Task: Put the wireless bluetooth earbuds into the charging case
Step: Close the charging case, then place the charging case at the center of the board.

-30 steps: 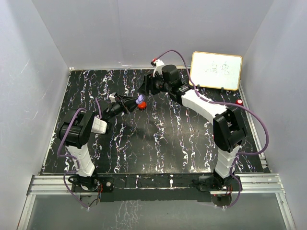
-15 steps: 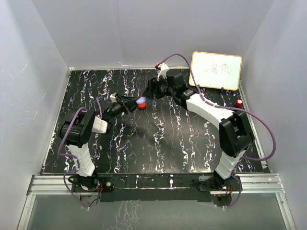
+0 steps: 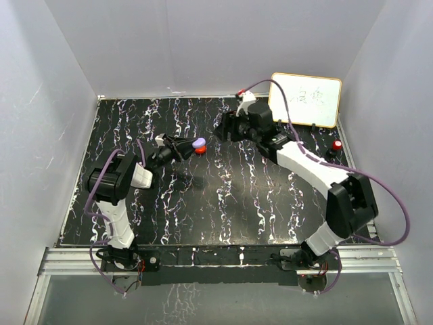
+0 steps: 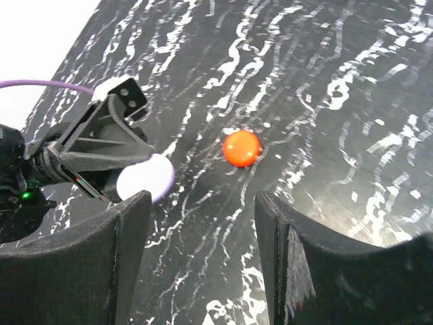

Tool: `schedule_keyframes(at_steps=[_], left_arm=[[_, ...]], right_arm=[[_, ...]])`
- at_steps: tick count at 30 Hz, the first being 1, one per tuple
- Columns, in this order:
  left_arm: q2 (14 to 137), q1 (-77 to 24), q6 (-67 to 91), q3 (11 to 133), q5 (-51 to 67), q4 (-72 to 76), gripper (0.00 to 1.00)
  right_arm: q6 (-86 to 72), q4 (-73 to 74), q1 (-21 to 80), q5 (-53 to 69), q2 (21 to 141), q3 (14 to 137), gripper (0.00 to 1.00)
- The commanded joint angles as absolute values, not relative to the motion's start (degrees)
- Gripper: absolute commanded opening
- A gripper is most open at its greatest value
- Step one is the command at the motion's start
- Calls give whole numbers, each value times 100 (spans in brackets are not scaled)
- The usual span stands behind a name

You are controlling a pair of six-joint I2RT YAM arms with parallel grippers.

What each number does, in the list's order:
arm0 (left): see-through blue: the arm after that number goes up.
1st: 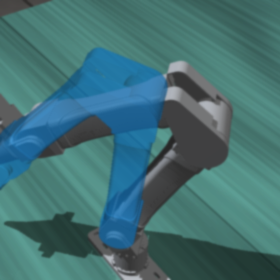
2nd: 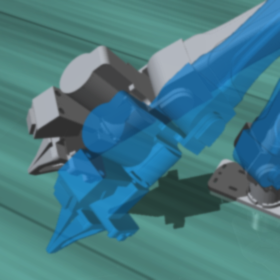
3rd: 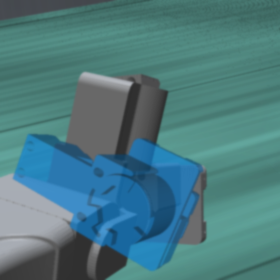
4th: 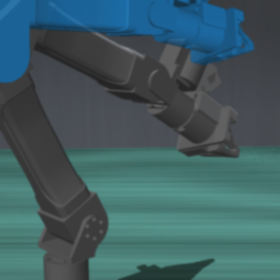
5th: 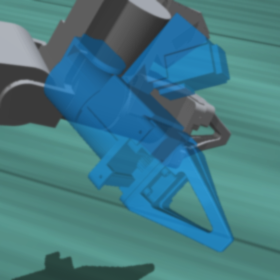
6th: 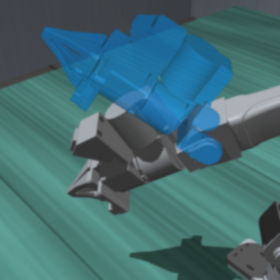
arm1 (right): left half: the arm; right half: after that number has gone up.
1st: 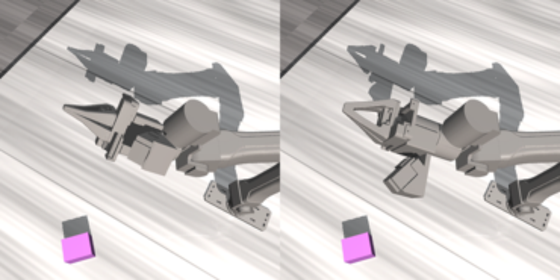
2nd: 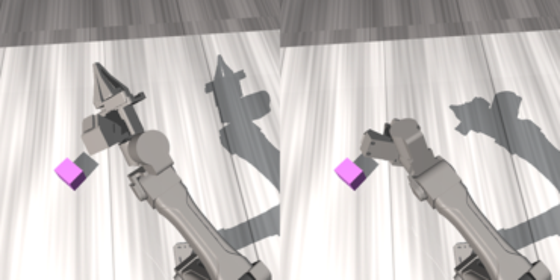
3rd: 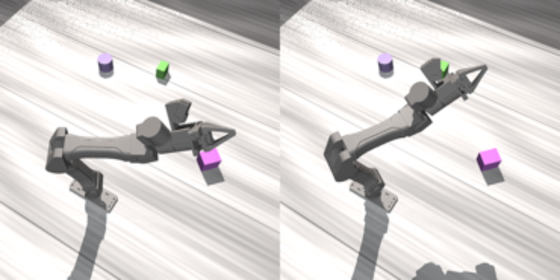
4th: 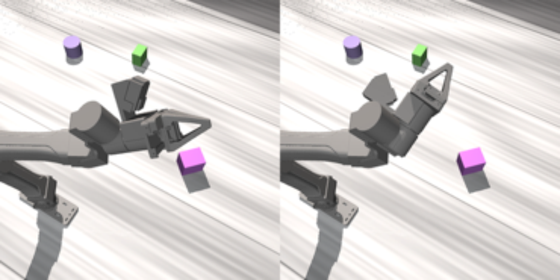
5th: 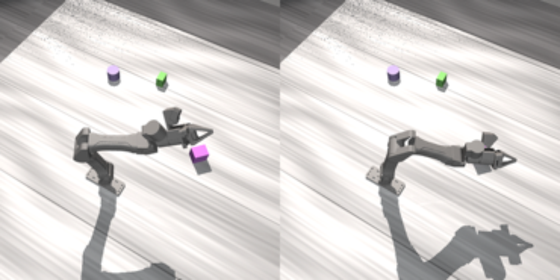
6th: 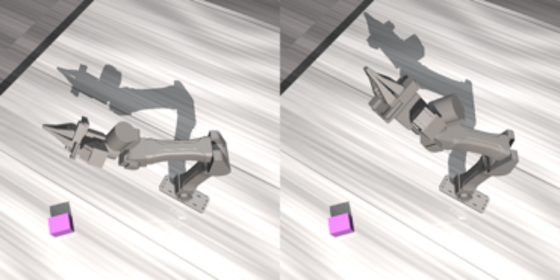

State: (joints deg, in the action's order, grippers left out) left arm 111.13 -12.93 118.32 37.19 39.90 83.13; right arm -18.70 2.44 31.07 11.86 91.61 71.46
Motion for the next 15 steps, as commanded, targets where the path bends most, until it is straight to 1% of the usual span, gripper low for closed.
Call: schedule_keyframes(at_steps=[1,4,7,10,12,15], left_arm=[[11162,-1286,11983,3768,4037,9845,0],[11120,-1239,11439,3676,4125,9366,0],[10926,-1183,10589,3604,4242,8561,0],[10532,-1172,9407,3655,4244,7168,0],[10122,-1177,8520,3799,4139,5904,0],[9736,-1186,7515,4076,3944,4616,0]], right_arm=[[-2081,-62,2822,601,8382,6680,61],[-2020,-4,2785,517,8025,6295,61],[-1973,76,2775,472,7740,5973,61],[-1982,79,2772,474,7507,5739,62],[-1986,80,2775,487,7419,5638,62],[-1992,58,2770,527,7361,5508,62]])
